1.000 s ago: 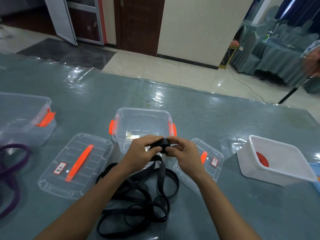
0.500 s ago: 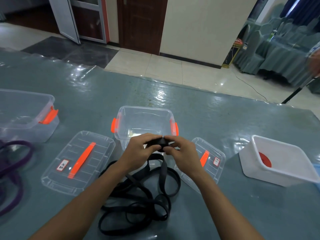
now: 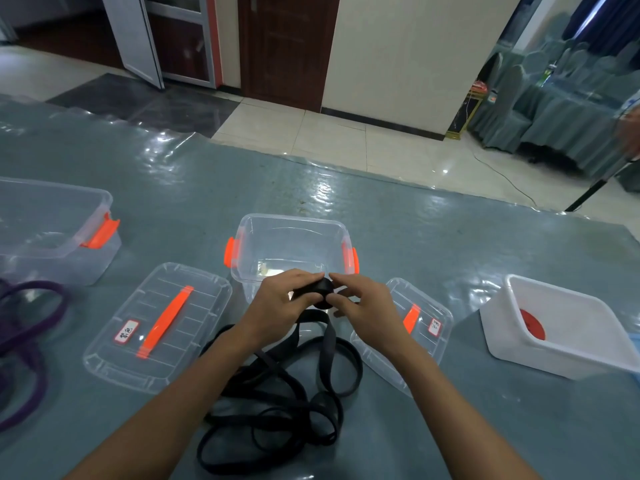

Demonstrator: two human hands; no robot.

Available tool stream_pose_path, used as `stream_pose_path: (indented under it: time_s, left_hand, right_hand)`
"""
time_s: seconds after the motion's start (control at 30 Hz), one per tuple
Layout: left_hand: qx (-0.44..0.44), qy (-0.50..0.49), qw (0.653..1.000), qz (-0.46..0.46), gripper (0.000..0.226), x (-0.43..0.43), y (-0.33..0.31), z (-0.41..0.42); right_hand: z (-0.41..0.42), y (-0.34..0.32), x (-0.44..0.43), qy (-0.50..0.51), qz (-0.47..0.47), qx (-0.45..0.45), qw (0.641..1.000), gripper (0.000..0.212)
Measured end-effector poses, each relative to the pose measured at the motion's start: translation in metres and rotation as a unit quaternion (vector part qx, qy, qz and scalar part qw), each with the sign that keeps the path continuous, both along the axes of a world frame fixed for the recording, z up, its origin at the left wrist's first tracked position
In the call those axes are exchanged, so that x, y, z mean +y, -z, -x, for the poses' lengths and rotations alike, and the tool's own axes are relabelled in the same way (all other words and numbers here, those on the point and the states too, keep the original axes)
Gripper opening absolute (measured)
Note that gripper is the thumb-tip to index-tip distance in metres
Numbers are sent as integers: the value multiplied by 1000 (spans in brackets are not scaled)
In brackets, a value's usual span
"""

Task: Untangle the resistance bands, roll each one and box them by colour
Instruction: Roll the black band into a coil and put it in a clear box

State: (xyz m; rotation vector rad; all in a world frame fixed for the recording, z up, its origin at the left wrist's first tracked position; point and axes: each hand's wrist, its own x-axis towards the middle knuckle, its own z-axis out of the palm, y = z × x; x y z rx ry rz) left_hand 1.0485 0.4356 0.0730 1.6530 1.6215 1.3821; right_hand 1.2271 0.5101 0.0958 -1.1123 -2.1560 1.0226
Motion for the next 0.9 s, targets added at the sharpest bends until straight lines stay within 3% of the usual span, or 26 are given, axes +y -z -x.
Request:
stream_pose_path:
  time_s: [0.17,0.3,0.43,0.53,0.67,0.73,0.9]
  left_hand:
    - [-22,-16,999,-27,38,1,-1,-8]
    - [-69,-53,996,-14,45,-2,6,-14]
    - [-118,-54,992,10,45,-4,15,-18]
    - [-110,-55,992,24,44,-5,16,-15]
    - [-18,3,1000,6,40,-6,6,-2]
    - [12,39,999,-7,41,-4,0,0]
    - [-61,-16,998,3,44,-4,0,-7]
  right_hand:
    - [0,-7,3,-25,-1,20,999,30]
    - [0,-2,-5,17,0,47,999,28]
    - [8,12,-18,89,108,137,981,27]
    - [12,19,-31,85,157,186,966,26]
    - [0,15,-23,19,50,75,996,37]
    - [-1,8,-18,-2,36,64,997,39]
    - [2,-1,-17,16,161,216,963,35]
